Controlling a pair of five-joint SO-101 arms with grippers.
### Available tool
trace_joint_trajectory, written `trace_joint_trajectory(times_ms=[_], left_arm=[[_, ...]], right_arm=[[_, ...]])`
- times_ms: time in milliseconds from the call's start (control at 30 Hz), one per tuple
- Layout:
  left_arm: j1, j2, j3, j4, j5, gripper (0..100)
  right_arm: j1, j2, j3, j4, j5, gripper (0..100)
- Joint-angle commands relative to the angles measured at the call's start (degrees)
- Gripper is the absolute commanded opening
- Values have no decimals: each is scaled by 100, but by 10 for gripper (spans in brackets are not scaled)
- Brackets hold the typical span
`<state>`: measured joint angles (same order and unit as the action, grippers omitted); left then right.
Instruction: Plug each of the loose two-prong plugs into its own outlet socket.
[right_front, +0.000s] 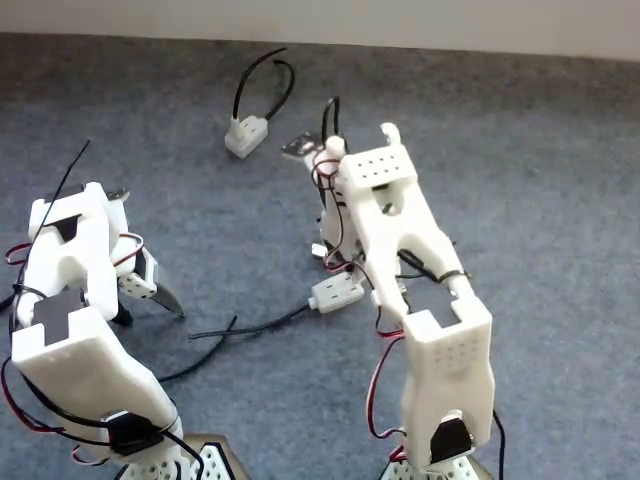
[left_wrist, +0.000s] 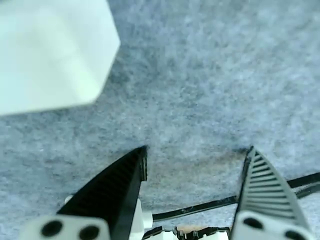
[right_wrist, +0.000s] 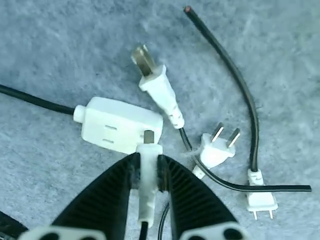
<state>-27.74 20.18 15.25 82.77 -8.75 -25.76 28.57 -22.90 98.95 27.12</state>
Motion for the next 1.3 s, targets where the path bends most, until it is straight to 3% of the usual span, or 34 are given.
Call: trace_joint_trajectory(times_ms=[0,1267], left_arm=[[127,-180,-4,-105,-18,306],[127,-180,13,-105,-18,306]], right_arm=[[-110,-769,462,198,18,6],[-48,-119,558,-277,-343,6]])
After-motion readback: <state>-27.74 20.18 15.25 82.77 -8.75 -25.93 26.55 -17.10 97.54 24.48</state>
